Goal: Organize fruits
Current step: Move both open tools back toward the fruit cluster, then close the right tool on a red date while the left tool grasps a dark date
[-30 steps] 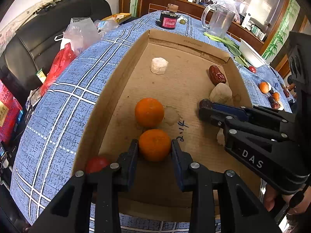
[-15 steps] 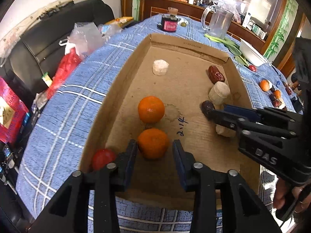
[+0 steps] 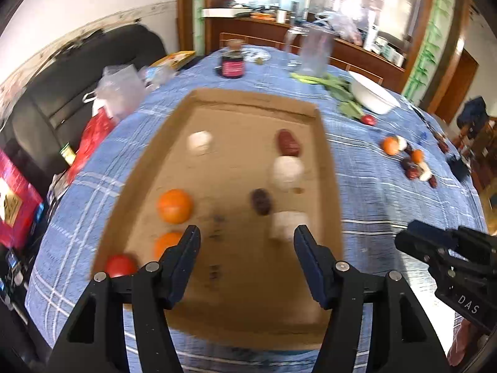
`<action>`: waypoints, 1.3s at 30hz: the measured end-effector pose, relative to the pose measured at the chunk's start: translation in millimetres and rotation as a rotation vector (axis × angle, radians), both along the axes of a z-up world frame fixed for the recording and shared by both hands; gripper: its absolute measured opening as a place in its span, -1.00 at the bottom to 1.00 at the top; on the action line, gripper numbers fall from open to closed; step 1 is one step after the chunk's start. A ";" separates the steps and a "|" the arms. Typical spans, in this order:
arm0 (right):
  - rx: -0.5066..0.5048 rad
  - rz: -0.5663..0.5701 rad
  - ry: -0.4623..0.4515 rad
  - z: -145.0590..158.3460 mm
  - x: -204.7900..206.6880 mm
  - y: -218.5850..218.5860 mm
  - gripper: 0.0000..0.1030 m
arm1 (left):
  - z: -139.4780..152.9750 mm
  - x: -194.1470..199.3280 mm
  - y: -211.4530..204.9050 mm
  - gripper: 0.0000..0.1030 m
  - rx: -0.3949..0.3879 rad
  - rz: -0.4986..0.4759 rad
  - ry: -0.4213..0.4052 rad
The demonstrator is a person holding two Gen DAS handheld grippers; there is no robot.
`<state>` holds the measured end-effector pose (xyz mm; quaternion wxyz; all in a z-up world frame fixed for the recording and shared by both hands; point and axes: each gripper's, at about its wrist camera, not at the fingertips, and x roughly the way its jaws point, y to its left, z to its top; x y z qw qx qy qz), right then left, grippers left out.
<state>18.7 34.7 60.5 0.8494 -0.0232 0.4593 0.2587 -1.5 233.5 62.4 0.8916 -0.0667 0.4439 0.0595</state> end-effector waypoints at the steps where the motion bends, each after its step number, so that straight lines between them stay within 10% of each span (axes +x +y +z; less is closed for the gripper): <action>1: -0.001 -0.025 0.003 -0.9 -0.9 -14.1 -0.43 | 1.2 3.4 -10.3 0.20 0.003 -0.018 -0.001; 16: -0.011 -0.337 0.004 -0.6 25.8 -194.5 -0.44 | -1.3 58.0 -146.8 0.32 0.022 -0.200 0.029; 39: -0.033 -0.223 -0.008 -44.0 131.6 -200.9 -0.60 | -36.8 149.9 -219.5 0.32 0.023 -0.315 0.148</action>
